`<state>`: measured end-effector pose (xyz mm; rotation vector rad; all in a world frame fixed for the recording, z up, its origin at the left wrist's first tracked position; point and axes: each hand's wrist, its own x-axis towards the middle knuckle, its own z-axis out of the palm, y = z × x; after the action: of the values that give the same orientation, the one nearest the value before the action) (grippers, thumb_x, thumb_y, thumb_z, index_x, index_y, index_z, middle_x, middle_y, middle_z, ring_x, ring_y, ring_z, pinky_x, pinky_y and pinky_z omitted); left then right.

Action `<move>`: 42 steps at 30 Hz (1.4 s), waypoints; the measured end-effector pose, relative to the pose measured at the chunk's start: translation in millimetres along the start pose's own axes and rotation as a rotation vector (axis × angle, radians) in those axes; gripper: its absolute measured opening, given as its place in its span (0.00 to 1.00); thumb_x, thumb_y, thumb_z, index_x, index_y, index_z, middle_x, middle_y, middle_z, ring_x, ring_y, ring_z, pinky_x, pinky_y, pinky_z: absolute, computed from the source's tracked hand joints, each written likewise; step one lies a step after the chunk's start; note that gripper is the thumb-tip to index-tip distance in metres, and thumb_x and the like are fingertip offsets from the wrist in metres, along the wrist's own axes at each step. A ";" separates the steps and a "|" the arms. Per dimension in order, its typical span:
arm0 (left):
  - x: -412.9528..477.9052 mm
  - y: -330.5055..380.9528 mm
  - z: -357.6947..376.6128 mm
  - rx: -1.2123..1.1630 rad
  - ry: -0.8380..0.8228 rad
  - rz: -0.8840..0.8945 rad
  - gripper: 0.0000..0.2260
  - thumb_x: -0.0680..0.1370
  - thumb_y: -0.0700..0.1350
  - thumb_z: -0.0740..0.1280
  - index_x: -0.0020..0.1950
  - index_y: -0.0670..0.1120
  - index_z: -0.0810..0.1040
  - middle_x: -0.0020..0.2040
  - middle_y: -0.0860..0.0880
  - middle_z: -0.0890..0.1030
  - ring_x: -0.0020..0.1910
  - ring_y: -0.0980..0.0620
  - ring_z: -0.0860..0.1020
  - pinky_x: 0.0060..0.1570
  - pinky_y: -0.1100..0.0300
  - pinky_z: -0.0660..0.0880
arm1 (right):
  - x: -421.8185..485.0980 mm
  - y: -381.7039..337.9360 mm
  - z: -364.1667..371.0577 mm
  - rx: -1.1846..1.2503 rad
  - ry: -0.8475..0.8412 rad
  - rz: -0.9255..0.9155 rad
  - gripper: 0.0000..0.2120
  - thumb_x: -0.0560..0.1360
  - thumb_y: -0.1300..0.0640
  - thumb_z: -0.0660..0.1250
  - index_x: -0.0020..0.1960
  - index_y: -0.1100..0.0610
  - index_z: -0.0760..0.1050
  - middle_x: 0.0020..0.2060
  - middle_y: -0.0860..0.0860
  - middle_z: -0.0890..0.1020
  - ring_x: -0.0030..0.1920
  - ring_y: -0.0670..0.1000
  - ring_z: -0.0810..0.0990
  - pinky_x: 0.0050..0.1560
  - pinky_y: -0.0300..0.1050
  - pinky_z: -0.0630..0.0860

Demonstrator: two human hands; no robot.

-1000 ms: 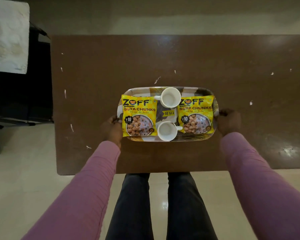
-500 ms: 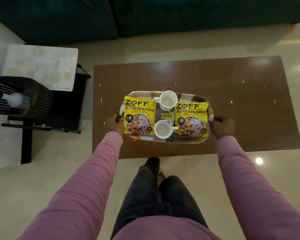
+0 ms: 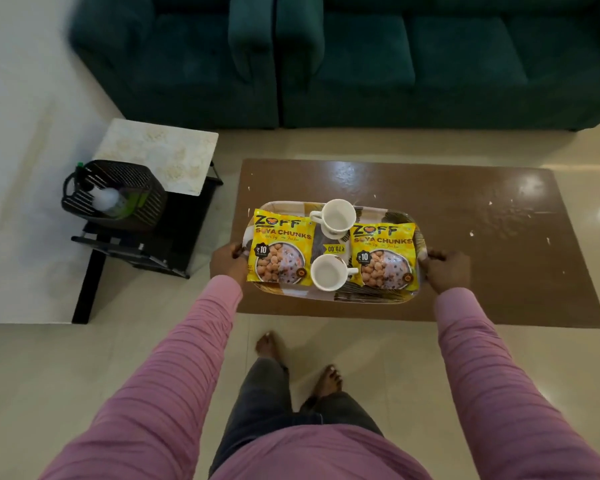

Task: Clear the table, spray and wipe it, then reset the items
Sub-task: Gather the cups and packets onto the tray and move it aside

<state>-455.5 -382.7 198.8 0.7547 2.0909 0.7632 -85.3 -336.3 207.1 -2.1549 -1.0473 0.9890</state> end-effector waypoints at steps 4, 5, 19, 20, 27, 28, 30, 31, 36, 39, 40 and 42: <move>7.7 -18.4 -43.5 -0.024 0.010 0.002 0.13 0.79 0.35 0.64 0.62 0.42 0.81 0.56 0.42 0.83 0.51 0.45 0.79 0.56 0.55 0.75 | -32.8 -20.4 26.0 0.009 0.008 -0.031 0.09 0.72 0.65 0.70 0.52 0.65 0.81 0.47 0.63 0.83 0.45 0.52 0.79 0.53 0.55 0.78; 12.0 -22.7 -56.7 -0.032 0.004 0.005 0.13 0.79 0.35 0.64 0.63 0.42 0.80 0.57 0.42 0.82 0.51 0.45 0.79 0.57 0.55 0.75 | -41.3 -26.6 35.4 0.018 0.011 -0.035 0.09 0.72 0.65 0.70 0.52 0.65 0.82 0.46 0.63 0.84 0.44 0.52 0.79 0.52 0.54 0.78; 109.7 -79.5 -258.1 -0.034 0.053 0.042 0.13 0.79 0.35 0.63 0.62 0.42 0.81 0.57 0.42 0.82 0.54 0.44 0.78 0.54 0.58 0.71 | -146.5 -112.4 218.3 -0.001 -0.018 -0.047 0.09 0.72 0.65 0.70 0.51 0.65 0.82 0.39 0.57 0.81 0.40 0.53 0.79 0.48 0.49 0.79; 118.9 -81.7 -268.7 -0.040 0.051 0.039 0.13 0.79 0.35 0.63 0.61 0.42 0.81 0.57 0.42 0.82 0.55 0.43 0.78 0.55 0.57 0.72 | -148.1 -118.7 228.7 -0.006 -0.038 -0.042 0.10 0.72 0.65 0.70 0.52 0.65 0.82 0.40 0.58 0.82 0.42 0.54 0.79 0.52 0.55 0.78; 186.9 -85.0 -321.1 -0.064 0.045 0.015 0.13 0.79 0.35 0.63 0.61 0.43 0.81 0.57 0.43 0.83 0.56 0.44 0.79 0.62 0.49 0.75 | -138.7 -167.7 299.5 -0.017 -0.086 -0.050 0.10 0.71 0.64 0.71 0.52 0.62 0.82 0.45 0.63 0.84 0.45 0.60 0.82 0.51 0.62 0.79; 197.3 -84.5 -325.9 -0.063 0.050 0.013 0.13 0.79 0.35 0.63 0.61 0.42 0.81 0.57 0.43 0.83 0.56 0.43 0.79 0.62 0.47 0.75 | -136.3 -174.1 308.4 -0.023 -0.089 -0.053 0.10 0.71 0.63 0.72 0.52 0.62 0.82 0.45 0.63 0.84 0.45 0.59 0.83 0.51 0.61 0.79; 219.8 -81.0 -336.5 -0.062 0.061 0.009 0.13 0.79 0.35 0.63 0.60 0.42 0.82 0.56 0.42 0.83 0.55 0.43 0.79 0.61 0.47 0.75 | -129.6 -188.5 329.5 -0.027 -0.107 -0.063 0.10 0.71 0.62 0.72 0.52 0.62 0.82 0.45 0.62 0.84 0.46 0.60 0.83 0.51 0.61 0.80; 231.1 -78.7 -342.0 -0.054 0.066 0.004 0.13 0.79 0.34 0.63 0.61 0.42 0.81 0.56 0.42 0.82 0.54 0.44 0.79 0.60 0.50 0.75 | -125.9 -195.8 340.7 -0.028 -0.121 -0.071 0.11 0.71 0.62 0.72 0.53 0.62 0.82 0.45 0.62 0.84 0.46 0.61 0.83 0.51 0.61 0.79; 280.7 -60.4 -368.5 0.039 0.088 -0.014 0.13 0.80 0.35 0.63 0.62 0.41 0.80 0.57 0.41 0.82 0.47 0.49 0.76 0.48 0.63 0.71 | -108.9 -240.5 386.5 -0.017 -0.147 -0.059 0.11 0.71 0.63 0.72 0.54 0.64 0.81 0.47 0.63 0.84 0.48 0.62 0.83 0.52 0.62 0.78; 308.2 -52.5 -382.5 0.070 0.100 -0.021 0.12 0.80 0.35 0.63 0.62 0.39 0.81 0.56 0.40 0.82 0.41 0.52 0.76 0.37 0.71 0.70 | -97.5 -267.8 410.8 -0.059 -0.181 -0.082 0.11 0.72 0.63 0.72 0.53 0.65 0.81 0.46 0.64 0.84 0.44 0.60 0.82 0.49 0.62 0.79; 318.1 -49.2 -387.0 0.079 0.104 -0.033 0.12 0.80 0.36 0.64 0.62 0.39 0.80 0.57 0.40 0.82 0.42 0.50 0.76 0.41 0.68 0.70 | -92.4 -277.1 419.5 -0.068 -0.188 -0.082 0.11 0.72 0.63 0.72 0.53 0.65 0.81 0.45 0.64 0.84 0.42 0.59 0.82 0.48 0.61 0.80; 337.6 -43.4 -395.8 0.091 0.111 -0.061 0.13 0.80 0.36 0.64 0.64 0.39 0.79 0.59 0.40 0.82 0.48 0.48 0.77 0.48 0.62 0.70 | -84.6 -295.6 437.0 -0.079 -0.201 -0.075 0.11 0.72 0.63 0.71 0.54 0.66 0.81 0.42 0.63 0.83 0.38 0.57 0.80 0.46 0.59 0.80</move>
<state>-965.3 -272.8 221.0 0.7087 2.2508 0.6945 -595.6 -178.3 197.0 -2.0944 -1.2714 1.1646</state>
